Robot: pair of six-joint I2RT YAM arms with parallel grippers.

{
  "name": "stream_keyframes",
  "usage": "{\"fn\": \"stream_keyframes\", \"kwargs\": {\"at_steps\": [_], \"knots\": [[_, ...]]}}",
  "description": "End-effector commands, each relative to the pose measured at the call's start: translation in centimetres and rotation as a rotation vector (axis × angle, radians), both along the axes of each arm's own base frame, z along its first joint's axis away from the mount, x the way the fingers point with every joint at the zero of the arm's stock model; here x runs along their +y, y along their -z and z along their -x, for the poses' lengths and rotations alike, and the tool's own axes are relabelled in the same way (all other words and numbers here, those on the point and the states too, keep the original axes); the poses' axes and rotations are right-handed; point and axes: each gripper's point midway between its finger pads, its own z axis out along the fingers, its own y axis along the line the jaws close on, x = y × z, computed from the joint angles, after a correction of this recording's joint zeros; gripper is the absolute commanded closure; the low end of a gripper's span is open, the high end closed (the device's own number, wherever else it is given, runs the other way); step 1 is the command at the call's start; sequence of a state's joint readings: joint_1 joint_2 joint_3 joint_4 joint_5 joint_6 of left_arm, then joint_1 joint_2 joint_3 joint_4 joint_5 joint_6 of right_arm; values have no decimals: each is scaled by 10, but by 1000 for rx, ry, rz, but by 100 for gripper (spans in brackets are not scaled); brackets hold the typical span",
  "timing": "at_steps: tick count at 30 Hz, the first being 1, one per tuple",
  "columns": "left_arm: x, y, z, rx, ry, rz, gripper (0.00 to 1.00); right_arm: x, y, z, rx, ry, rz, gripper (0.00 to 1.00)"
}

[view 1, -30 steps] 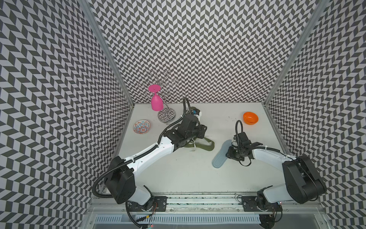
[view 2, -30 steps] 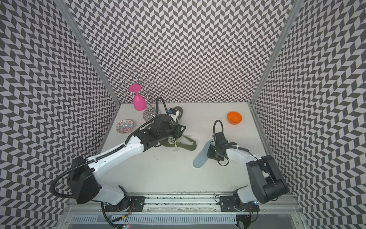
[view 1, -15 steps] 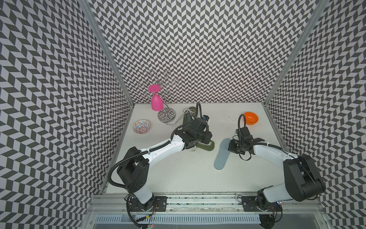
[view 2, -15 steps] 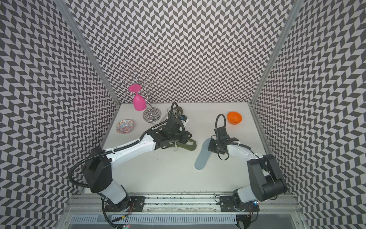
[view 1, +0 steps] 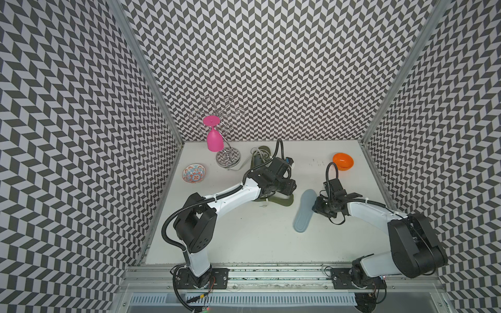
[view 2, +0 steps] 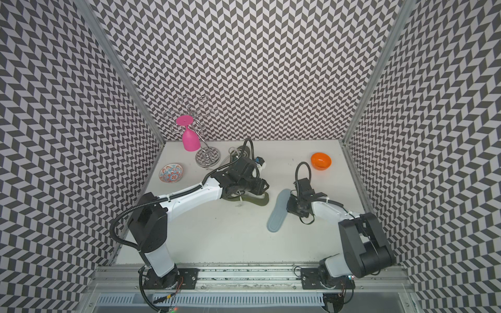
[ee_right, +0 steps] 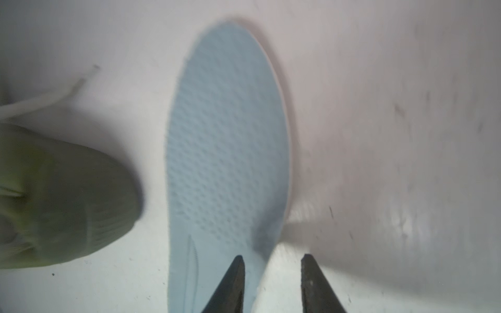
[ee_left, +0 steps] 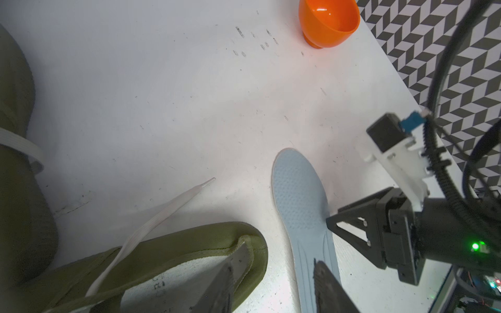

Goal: Insert the insole into the shoe
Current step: Pick up the insole from the center of the board.

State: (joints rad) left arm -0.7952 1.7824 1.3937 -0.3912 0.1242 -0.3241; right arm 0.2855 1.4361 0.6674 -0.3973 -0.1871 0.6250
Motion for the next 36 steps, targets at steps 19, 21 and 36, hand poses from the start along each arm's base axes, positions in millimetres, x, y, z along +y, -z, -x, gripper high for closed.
{"fn": "stream_keyframes", "kwargs": {"at_steps": [19,21,36], "knots": [[17,-19,-15,-49,-49,73,51,18,22,15,60,203,-124,83],[19,-19,-15,-54,-49,65,51,16,25,15,56,211,-119,90],[12,-27,-5,-136,198,-8,47,22,-90,-54,-364,-88,25,100]]}}
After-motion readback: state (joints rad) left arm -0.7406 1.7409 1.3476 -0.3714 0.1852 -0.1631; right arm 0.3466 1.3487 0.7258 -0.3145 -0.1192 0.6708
